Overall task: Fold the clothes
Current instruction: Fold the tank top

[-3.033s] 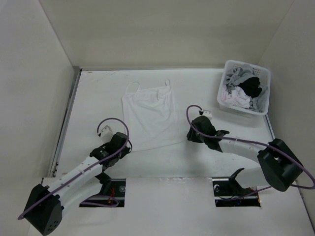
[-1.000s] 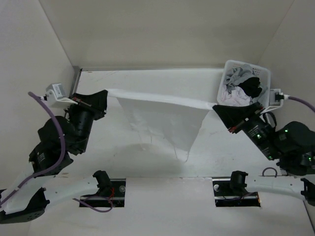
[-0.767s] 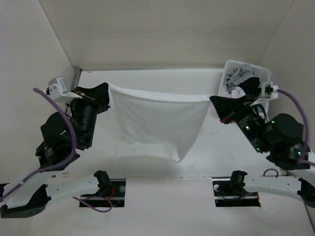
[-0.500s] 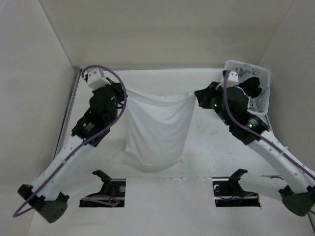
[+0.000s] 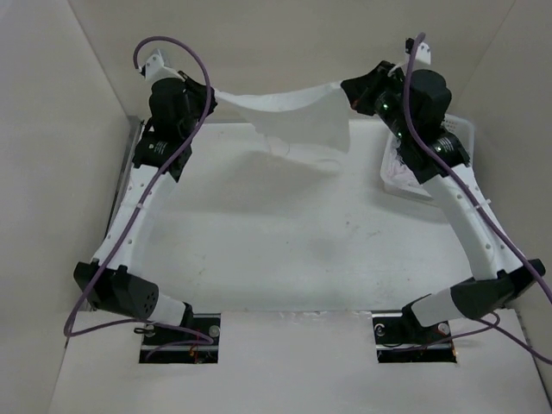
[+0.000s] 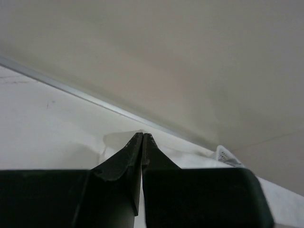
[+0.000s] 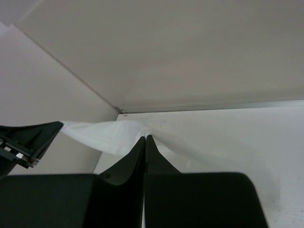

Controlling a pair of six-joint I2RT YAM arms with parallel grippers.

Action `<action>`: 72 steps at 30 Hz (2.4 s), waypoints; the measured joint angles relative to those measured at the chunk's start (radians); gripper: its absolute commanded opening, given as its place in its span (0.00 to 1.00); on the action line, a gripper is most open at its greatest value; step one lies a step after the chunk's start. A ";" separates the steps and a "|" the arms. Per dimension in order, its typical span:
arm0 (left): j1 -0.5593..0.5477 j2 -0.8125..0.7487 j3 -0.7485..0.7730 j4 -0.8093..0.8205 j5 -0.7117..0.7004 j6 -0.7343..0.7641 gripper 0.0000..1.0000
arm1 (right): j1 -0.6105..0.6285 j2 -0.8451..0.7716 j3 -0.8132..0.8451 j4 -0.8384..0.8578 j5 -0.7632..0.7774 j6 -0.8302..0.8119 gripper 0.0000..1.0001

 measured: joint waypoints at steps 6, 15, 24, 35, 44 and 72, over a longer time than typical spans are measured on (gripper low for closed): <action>-0.002 -0.160 -0.205 0.080 0.012 -0.014 0.01 | 0.000 -0.165 -0.222 0.074 -0.015 0.014 0.00; -0.044 -0.370 -0.921 0.149 0.045 -0.085 0.02 | 0.130 -0.348 -1.004 0.176 0.029 0.142 0.00; -0.079 -0.970 -1.235 -0.204 0.097 -0.210 0.02 | 0.441 -0.756 -1.438 0.034 0.080 0.346 0.00; -0.159 -0.888 -1.138 -0.312 0.000 -0.270 0.03 | 0.488 -0.755 -1.301 -0.081 0.164 0.416 0.00; -0.133 -0.314 -0.907 0.058 -0.036 -0.189 0.03 | 0.145 -0.424 -1.167 0.089 0.109 0.263 0.00; -0.181 -0.021 -0.936 0.364 -0.096 -0.095 0.39 | 0.000 -0.162 -1.102 0.310 0.198 0.211 0.46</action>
